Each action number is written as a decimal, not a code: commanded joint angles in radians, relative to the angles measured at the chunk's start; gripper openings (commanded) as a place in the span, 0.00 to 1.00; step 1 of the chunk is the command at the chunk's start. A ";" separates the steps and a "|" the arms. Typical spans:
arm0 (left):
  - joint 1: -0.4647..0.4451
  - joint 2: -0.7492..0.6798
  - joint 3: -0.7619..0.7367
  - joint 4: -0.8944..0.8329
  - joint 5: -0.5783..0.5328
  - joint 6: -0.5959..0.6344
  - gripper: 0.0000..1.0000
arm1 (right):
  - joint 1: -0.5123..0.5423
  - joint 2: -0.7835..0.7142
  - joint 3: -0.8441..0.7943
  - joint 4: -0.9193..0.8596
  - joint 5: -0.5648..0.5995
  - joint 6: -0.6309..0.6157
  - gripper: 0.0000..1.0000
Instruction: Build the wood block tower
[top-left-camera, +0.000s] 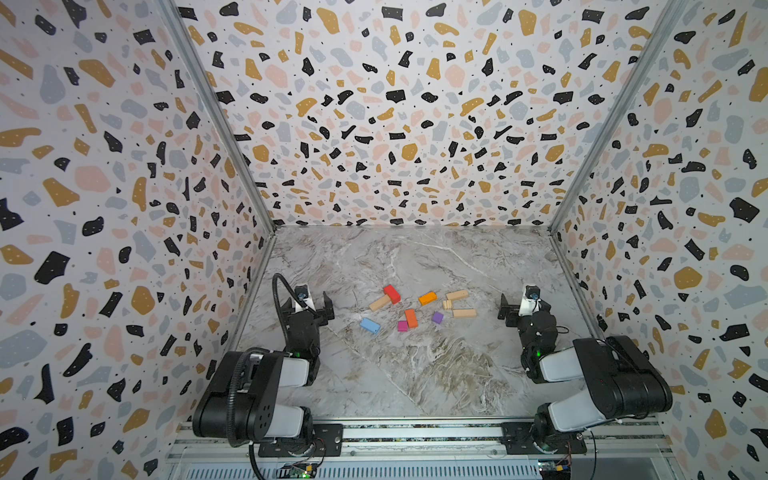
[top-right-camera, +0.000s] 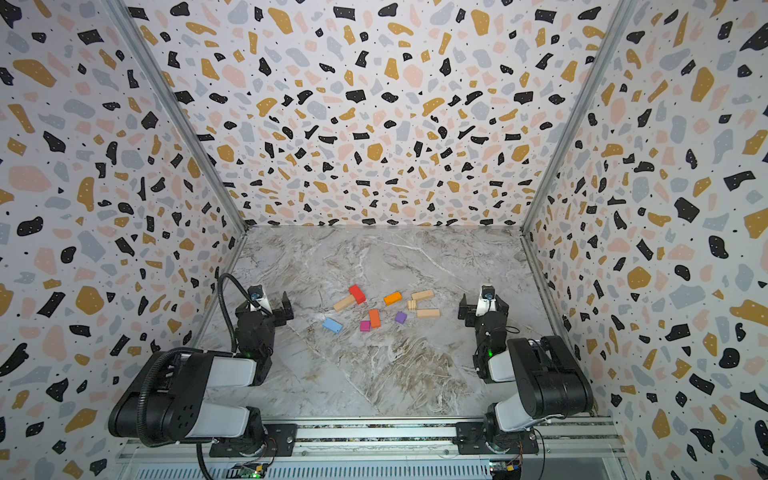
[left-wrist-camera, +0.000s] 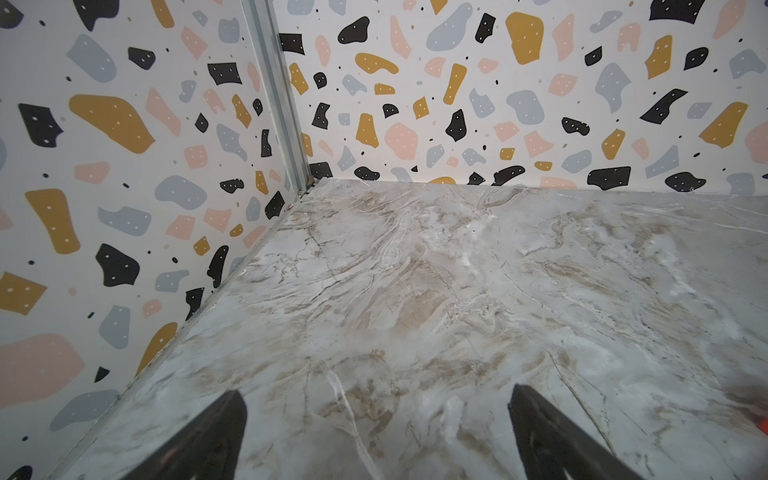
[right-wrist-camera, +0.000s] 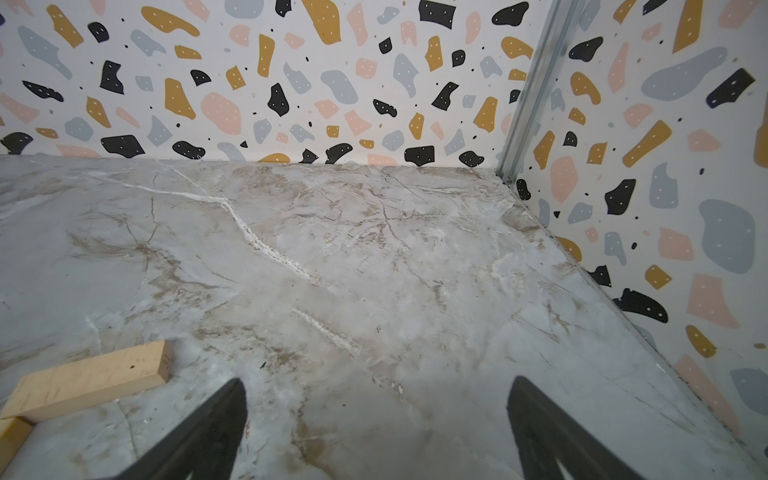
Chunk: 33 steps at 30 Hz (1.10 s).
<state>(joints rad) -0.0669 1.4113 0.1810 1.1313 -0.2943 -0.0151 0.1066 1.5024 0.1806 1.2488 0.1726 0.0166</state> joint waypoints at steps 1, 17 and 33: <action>0.005 -0.001 -0.005 0.074 -0.011 -0.005 1.00 | -0.003 -0.017 0.019 0.006 -0.002 -0.003 0.99; 0.003 -0.152 0.476 -0.771 -0.066 -0.207 1.00 | 0.044 -0.256 0.313 -0.713 0.002 0.150 0.99; -0.070 -0.148 0.662 -1.259 0.239 -0.323 1.00 | 0.152 -0.213 0.691 -1.400 -0.328 0.308 0.99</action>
<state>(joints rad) -0.1173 1.2705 0.8234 -0.0509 -0.1276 -0.3283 0.2287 1.2881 0.8131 0.0040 -0.0772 0.2829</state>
